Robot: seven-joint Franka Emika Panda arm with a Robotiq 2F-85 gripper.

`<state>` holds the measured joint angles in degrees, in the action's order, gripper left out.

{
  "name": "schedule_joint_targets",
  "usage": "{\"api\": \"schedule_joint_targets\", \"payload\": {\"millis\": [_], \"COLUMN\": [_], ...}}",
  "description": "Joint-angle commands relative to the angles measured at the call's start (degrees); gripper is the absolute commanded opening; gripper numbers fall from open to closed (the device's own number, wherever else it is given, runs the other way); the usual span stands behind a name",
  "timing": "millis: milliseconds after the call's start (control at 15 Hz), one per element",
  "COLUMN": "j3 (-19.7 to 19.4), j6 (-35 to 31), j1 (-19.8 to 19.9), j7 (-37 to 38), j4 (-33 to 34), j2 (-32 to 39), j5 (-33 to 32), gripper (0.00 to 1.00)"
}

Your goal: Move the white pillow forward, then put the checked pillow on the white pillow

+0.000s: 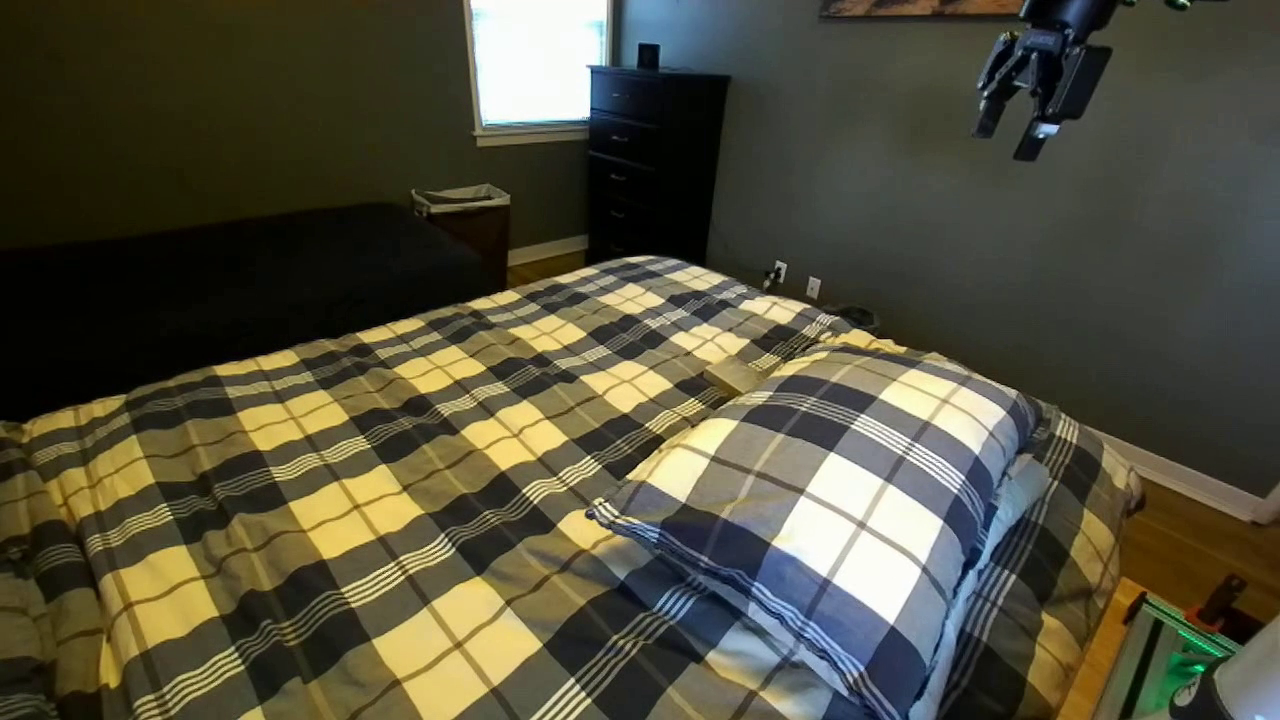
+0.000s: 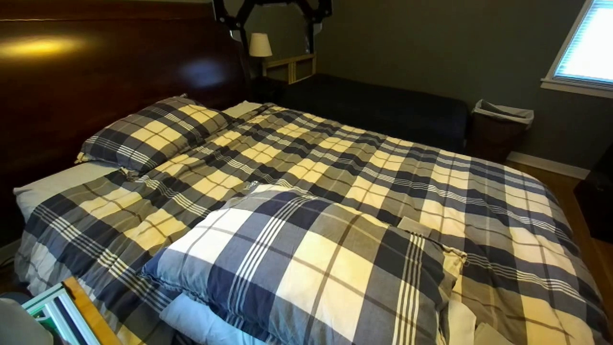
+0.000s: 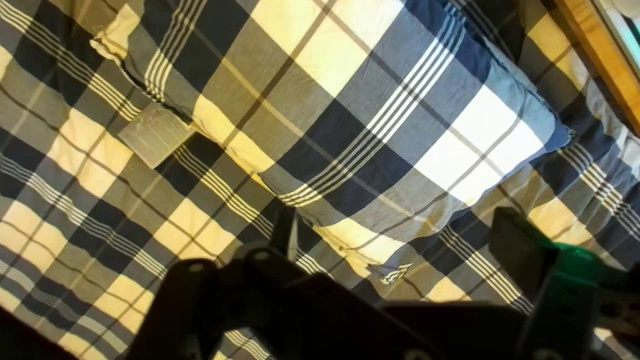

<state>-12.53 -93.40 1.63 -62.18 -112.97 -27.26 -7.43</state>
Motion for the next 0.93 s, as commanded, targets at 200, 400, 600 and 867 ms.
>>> {"api": "schedule_joint_targets", "payload": {"millis": [200, 400, 600, 867], "j3": [0.21, 0.26, 0.34, 0.23], "j6": [-1.18, 0.05, 0.15, -1.67], "j1": [2.36, 2.46, 2.06, 1.66], "j7": [9.59, 15.74, 19.32, 18.91], "j4": [6.67, 8.79, 9.55, 8.31], "j2": [3.39, 5.02, 5.97, 5.42], "j5": [-0.27, 0.28, 0.34, -0.12], "gripper": [1.00, 1.00, 1.00, 1.00]}}
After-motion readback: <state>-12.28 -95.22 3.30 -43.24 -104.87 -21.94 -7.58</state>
